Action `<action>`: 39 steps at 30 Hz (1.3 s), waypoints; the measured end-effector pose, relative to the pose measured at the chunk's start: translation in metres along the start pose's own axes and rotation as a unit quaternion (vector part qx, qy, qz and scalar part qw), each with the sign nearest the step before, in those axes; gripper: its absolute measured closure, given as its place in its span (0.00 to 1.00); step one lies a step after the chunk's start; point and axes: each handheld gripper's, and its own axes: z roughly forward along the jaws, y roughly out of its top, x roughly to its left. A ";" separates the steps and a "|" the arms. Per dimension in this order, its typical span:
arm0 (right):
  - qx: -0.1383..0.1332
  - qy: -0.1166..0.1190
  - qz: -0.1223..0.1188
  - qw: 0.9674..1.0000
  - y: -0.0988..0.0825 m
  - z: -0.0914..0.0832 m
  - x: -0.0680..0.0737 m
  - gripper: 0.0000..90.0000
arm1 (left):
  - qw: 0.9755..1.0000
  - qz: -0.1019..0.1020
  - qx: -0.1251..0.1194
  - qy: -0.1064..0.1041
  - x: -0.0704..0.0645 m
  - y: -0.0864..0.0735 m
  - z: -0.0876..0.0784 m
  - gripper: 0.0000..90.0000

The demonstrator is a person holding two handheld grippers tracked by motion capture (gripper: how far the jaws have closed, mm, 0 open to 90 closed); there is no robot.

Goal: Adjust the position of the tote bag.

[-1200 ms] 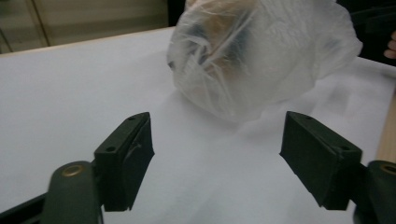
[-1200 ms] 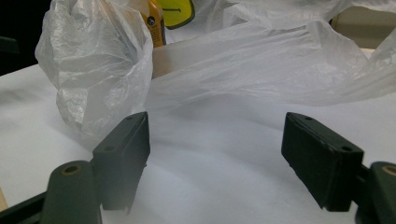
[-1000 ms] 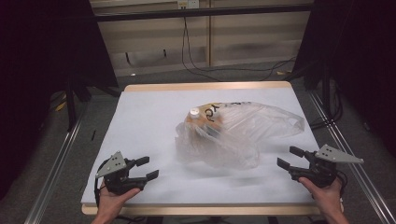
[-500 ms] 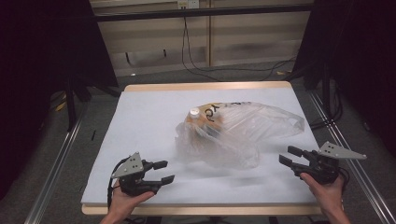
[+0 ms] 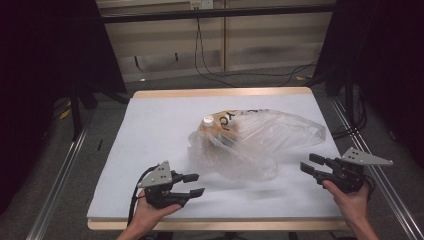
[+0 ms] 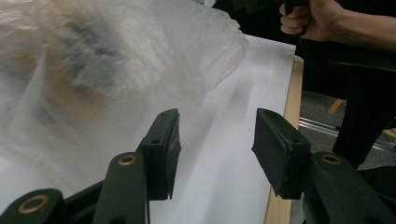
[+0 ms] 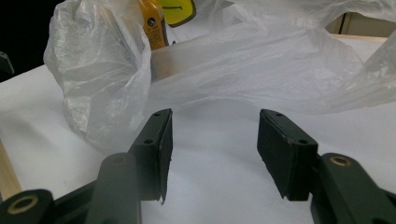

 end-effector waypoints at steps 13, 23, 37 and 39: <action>-0.003 -0.004 0.001 1.000 0.010 -0.001 -0.008 0.50 | 0.999 0.026 0.004 -0.043 -0.011 0.031 0.038 0.58; 0.009 -0.016 0.005 1.000 0.010 -0.002 -0.021 0.52 | 0.996 0.063 0.004 -0.069 -0.023 0.053 0.068 0.67; 0.008 -0.051 0.008 0.999 0.014 -0.004 -0.034 0.44 | 0.994 0.077 0.003 -0.082 -0.034 0.077 0.107 0.59; 0.008 -0.054 0.007 0.998 0.017 -0.004 -0.037 0.44 | 0.993 0.081 0.001 -0.082 -0.034 0.079 0.113 0.58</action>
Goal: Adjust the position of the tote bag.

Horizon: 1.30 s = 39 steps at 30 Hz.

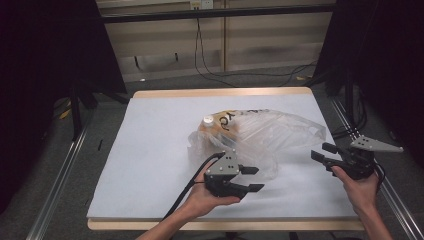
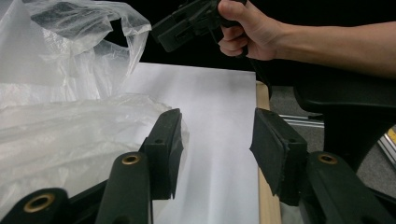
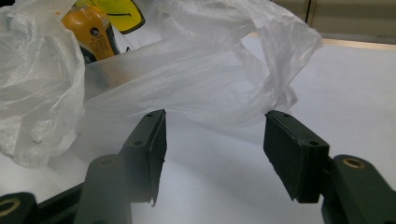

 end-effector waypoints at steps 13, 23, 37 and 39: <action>0.000 -0.006 0.003 1.000 0.014 0.011 -0.014 0.39 | 0.999 0.005 0.037 0.005 0.013 0.002 0.038 0.53; -0.010 0.008 0.002 1.000 0.013 0.029 -0.016 0.83 | 0.998 0.021 0.063 0.015 0.014 -0.006 0.056 0.51; 0.000 0.025 -0.005 1.000 0.006 0.030 -0.011 1.00 | 0.988 0.025 0.134 0.071 0.033 -0.037 0.077 0.56; 0.002 0.027 -0.005 1.000 0.006 0.031 -0.011 1.00 | 0.986 0.022 0.148 0.073 0.035 -0.042 0.081 0.59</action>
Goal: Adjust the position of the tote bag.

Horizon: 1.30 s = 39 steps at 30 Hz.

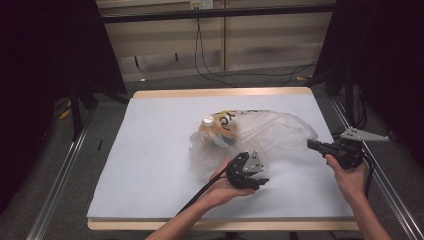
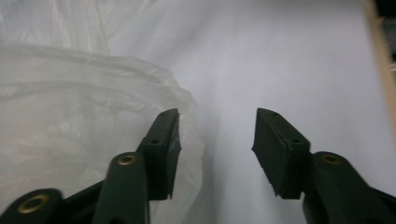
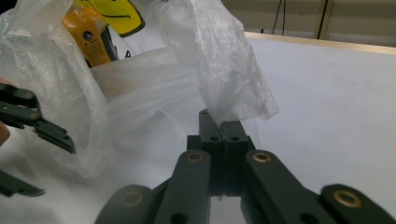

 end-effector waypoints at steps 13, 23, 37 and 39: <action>0.003 0.010 -0.004 1.000 -0.001 0.002 0.003 1.00 | 0.998 -0.053 0.034 -0.007 0.020 -0.015 0.014 0.75; 0.004 0.015 -0.006 1.000 -0.001 0.003 0.004 1.00 | 0.996 -0.081 0.041 -0.025 0.025 -0.013 0.014 1.00; -0.010 0.019 -0.007 1.000 0.004 -0.004 0.003 1.00 | 0.997 -0.057 -0.022 -0.053 0.010 0.001 -0.012 1.00; -0.015 0.021 -0.008 1.000 0.005 -0.005 0.003 1.00 | 0.996 -0.057 -0.033 -0.054 0.008 0.004 -0.019 1.00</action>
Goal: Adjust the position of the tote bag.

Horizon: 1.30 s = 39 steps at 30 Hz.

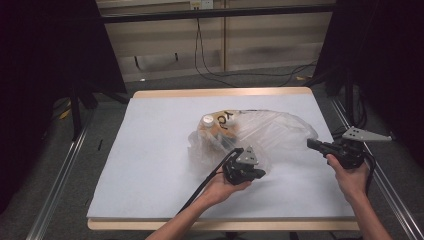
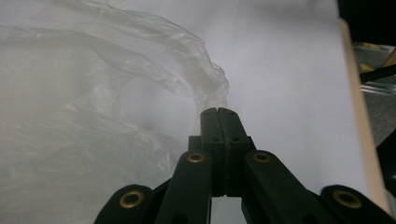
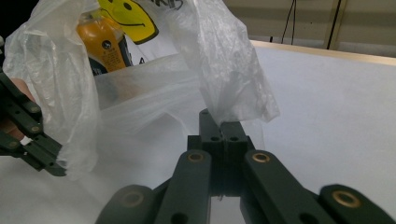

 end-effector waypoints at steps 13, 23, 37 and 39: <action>-0.026 0.013 -0.015 0.999 0.018 -0.004 0.009 1.00 | 0.998 0.025 -0.051 -0.001 -0.003 0.017 -0.051 1.00; -0.047 0.031 -0.036 0.998 0.040 0.001 0.020 1.00 | 0.993 0.015 -0.112 0.033 0.015 0.025 -0.103 1.00; -0.076 0.046 -0.048 0.995 0.074 0.001 0.029 1.00 | 0.980 0.010 -0.179 0.084 0.034 0.035 -0.166 1.00; -0.078 0.047 -0.047 0.995 0.080 0.001 0.031 1.00 | 0.978 0.007 -0.184 0.094 0.039 0.036 -0.174 1.00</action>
